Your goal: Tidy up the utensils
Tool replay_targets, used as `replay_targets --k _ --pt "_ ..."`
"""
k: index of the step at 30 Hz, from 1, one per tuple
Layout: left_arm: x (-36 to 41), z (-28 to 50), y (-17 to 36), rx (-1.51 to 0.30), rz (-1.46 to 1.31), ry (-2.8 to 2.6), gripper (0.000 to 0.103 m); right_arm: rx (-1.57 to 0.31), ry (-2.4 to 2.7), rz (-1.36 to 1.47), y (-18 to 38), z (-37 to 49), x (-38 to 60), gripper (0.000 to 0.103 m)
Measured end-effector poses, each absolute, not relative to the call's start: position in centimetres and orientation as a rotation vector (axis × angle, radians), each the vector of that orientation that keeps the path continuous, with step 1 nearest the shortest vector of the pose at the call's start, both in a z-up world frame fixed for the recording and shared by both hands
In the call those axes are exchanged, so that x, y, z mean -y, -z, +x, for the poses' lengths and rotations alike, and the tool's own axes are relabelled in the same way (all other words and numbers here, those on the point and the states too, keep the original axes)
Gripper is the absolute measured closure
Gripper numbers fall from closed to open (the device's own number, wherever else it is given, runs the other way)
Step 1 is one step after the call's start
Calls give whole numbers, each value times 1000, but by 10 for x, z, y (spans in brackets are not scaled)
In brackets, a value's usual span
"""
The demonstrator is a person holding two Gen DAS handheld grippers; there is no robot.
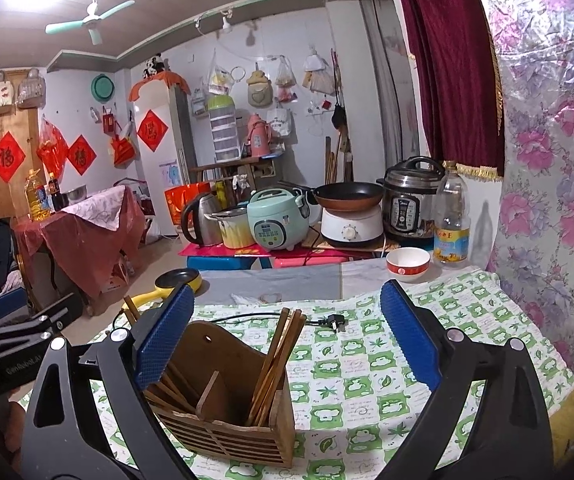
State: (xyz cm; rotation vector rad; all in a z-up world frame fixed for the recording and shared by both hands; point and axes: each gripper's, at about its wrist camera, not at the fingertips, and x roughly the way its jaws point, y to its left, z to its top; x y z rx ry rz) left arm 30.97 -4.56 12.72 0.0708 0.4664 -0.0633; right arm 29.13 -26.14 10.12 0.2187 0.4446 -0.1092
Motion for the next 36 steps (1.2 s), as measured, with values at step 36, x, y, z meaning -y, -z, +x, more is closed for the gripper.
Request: replay_targets --k 36 --pt "-1 228 -98 -396 -6 -11 6 -335 166 267 -108 184 253 6"
